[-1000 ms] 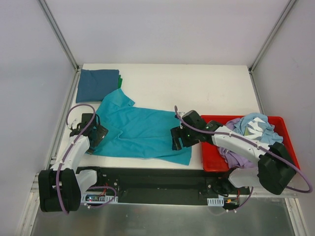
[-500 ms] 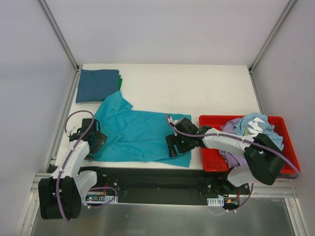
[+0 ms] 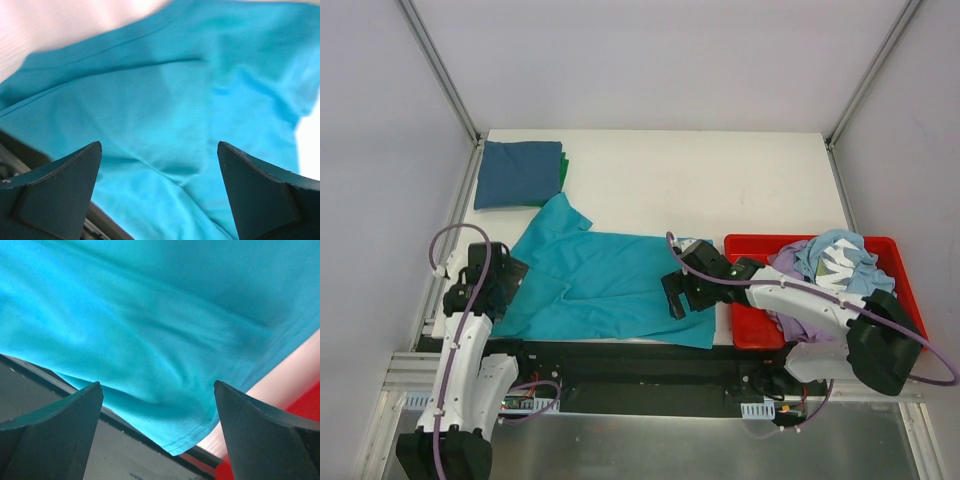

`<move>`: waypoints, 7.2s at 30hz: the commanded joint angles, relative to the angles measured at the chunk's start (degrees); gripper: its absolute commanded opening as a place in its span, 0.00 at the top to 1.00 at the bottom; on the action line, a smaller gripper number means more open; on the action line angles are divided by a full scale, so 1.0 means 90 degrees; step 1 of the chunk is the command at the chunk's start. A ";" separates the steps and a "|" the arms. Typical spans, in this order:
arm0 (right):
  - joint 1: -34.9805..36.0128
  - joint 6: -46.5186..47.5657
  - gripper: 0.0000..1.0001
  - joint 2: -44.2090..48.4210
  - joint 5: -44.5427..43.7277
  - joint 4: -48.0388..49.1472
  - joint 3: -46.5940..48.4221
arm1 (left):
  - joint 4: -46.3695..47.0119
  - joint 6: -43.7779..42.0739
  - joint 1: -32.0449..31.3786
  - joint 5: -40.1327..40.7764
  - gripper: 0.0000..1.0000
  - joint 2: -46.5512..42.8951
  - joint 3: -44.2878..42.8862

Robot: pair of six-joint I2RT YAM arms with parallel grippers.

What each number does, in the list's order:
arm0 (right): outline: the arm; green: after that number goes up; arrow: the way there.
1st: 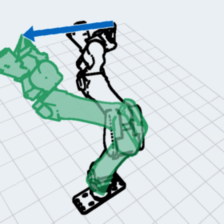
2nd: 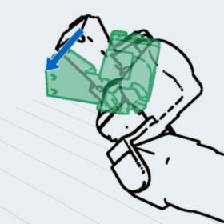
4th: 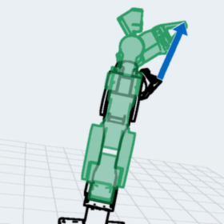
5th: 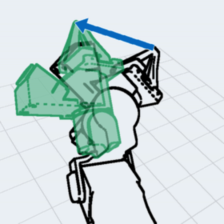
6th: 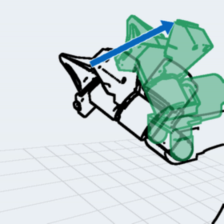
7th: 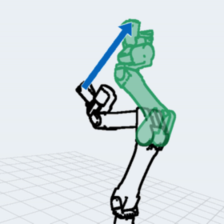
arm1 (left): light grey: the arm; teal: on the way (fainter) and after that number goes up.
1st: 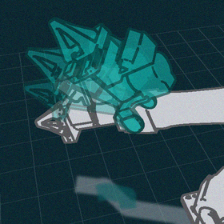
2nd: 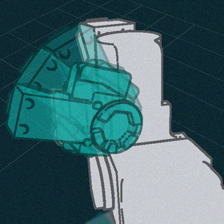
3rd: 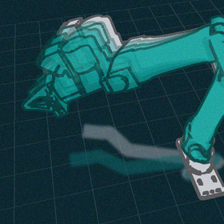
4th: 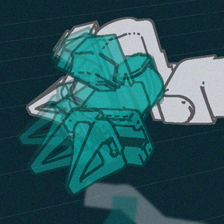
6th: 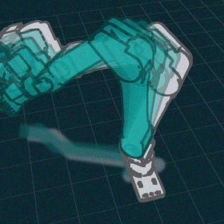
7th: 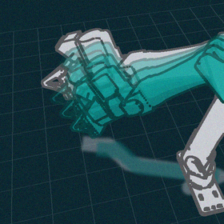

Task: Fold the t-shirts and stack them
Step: Fold the flattened tshirt in 1/3 of the way, then grap the side of the flattened tshirt furthest away from the robot with both arms, then fold the other side of the tshirt into a rectangle

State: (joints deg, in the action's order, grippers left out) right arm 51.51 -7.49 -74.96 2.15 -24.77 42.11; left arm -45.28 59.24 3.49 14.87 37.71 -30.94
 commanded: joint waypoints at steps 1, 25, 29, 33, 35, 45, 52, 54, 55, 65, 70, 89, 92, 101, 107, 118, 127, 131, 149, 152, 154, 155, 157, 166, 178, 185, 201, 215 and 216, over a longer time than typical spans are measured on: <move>-0.0146 -0.0008 0.04 0.0516 -0.1223 -0.0021 0.0809 | 0.1064 -0.0821 0.0023 -0.0830 0.01 0.0699 -0.1169; -0.1553 0.0070 0.04 0.0087 -0.1363 0.0175 0.0820 | -0.0360 -0.3399 -0.2018 0.0191 0.01 0.9813 -0.9404; -0.1631 0.0051 0.04 -0.0001 -0.1245 0.0184 0.0820 | -0.0360 -0.3262 -0.2008 0.0456 0.01 1.0105 -0.9433; -0.1680 0.0031 0.04 -0.0021 -0.1158 0.0194 0.0790 | -0.0350 -0.3029 -0.2008 0.0574 0.03 1.0466 -0.9482; -0.1690 0.0041 0.04 -0.0040 -0.1147 0.0214 0.0771 | -0.0350 -0.2960 -0.2008 0.0525 0.05 1.0555 -0.9521; -0.1768 0.0041 0.04 -0.0060 -0.1128 0.0233 0.0683 | -0.0350 -0.2901 -0.2008 0.0612 0.13 1.0839 -0.9492; -0.1826 0.0031 0.03 -0.0109 -0.1147 0.0243 0.0683 | -0.0506 -0.2590 -0.1999 0.0925 0.24 1.0810 -0.9200; -0.1836 0.0012 0.03 -0.0167 -0.1186 0.0253 0.0683 | -0.0652 -0.2132 -0.1960 0.0732 0.25 1.0615 -0.8801; -0.1846 0.0002 0.03 -0.0187 -0.1177 0.0253 0.0692 | -0.0643 -0.1965 -0.1931 0.0624 0.26 1.0508 -0.8538; -0.1905 -0.0076 0.02 -0.0304 -0.1079 0.0292 0.0683 | -0.0653 -0.1709 -0.1794 0.0584 0.48 1.0243 -0.8076; -0.1953 -0.0135 0.02 -0.0129 -0.1186 0.0243 0.0605 | -0.0643 -0.1671 -0.1686 0.0466 0.61 1.0204 -0.8008; -0.2149 -0.0174 0.02 0.0184 -0.1313 0.0204 0.0477 | -0.0360 -0.2282 -0.1686 0.0321 1.00 1.0086 -0.8006; -0.2159 -0.0135 0.02 0.0116 -0.1382 0.0184 0.0585 | -0.0010 -0.2821 -0.1754 0.0144 1.00 0.9747 -0.8135; -0.2158 -0.0330 0.04 -0.0791 -0.2259 -0.0361 0.1531 | 0.0988 -0.3204 -0.1764 -0.0354 1.00 0.8974 -0.7296; -0.2226 -0.0340 0.09 -0.1758 -0.2564 -0.0587 0.2264 | 0.1076 -0.3019 -0.1764 -0.0393 1.00 0.8710 -0.6895; -0.2725 -0.0243 0.28 -0.3067 -0.1899 -0.0714 0.3221 | 0.1242 -0.2999 -0.1764 -0.0354 1.00 0.8759 -0.6894; -0.2881 -0.0447 0.37 -0.3673 -0.2270 -0.0714 0.3495 | 0.1232 -0.2881 -0.1755 -0.0207 1.00 0.8788 -0.6904; -0.2910 -0.0681 0.41 -0.3790 -0.2641 -0.0743 0.3505 | 0.1222 -0.2862 -0.1755 -0.0217 1.00 0.8837 -0.6933; -0.2891 -0.0448 0.92 -0.3625 -0.2280 -0.0451 0.3280 | 0.1232 -0.2784 -0.1764 -0.0217 1.00 0.8583 -0.6787; -0.2871 -0.0272 0.99 -0.3381 -0.2163 -0.0227 0.3105 | 0.1242 -0.2794 -0.1764 -0.0314 1.00 0.8388 -0.6622; -0.2833 -0.0126 0.99 -0.3167 -0.2076 0.0027 0.2920 | 0.1232 -0.2774 -0.1774 -0.0305 1.00 0.8252 -0.6485; -0.2803 -0.0087 0.99 -0.3069 -0.2046 0.0105 0.2861 | 0.1242 -0.2755 -0.1774 -0.0286 1.00 0.8174 -0.6388; -0.2715 0.0118 0.99 -0.2854 -0.1949 0.0330 0.2734 | 0.1242 -0.2715 -0.1784 -0.0295 1.00 0.7998 -0.6231; -0.2188 0.0392 0.99 -0.2072 -0.2202 0.0585 0.2314 | 0.1310 -0.2364 -0.1891 -0.0188 1.00 0.7061 -0.5050; -0.1905 0.0421 0.99 -0.1330 -0.2114 0.0682 0.1748 | 0.1368 -0.1554 -0.2165 0.0105 1.00 0.4981 -0.3127; -0.1856 0.0509 0.99 -0.0949 -0.1890 0.0994 0.1386 | 0.1339 -0.1319 -0.2262 0.0086 1.00 0.3829 -0.2228; -0.1787 0.0763 0.99 -0.0392 -0.1782 0.1132 0.0917 | 0.0618 -0.1173 -0.2262 -0.0033 1.00 0.1738 -0.1270; -0.1787 0.0637 0.99 -0.0236 -0.1431 0.1288 0.0585 | 0.0265 -0.0626 -0.2262 -0.0696 1.00 0.0908 -0.0079; -0.1787 0.0607 0.99 -0.0226 -0.1382 0.1288 0.0517 | 0.0255 -0.0597 -0.2262 -0.0676 1.00 0.0840 0.0028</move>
State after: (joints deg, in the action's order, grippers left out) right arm 35.14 -1.28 -79.29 -11.94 -14.37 48.45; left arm -40.86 51.64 -16.21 10.66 47.57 -33.50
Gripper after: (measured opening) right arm 0.009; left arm 0.008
